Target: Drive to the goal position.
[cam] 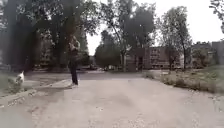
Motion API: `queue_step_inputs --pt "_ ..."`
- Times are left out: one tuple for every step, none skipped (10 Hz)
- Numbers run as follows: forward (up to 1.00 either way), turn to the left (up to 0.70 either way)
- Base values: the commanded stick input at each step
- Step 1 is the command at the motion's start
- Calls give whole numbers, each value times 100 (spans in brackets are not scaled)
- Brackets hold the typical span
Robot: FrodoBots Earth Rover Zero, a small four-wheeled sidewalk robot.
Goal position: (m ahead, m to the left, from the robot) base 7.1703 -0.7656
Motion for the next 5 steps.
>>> queue_step_inputs --pt "85 34" --pt "85 26" --pt "85 0" --pt "85 0" --pt "85 0"
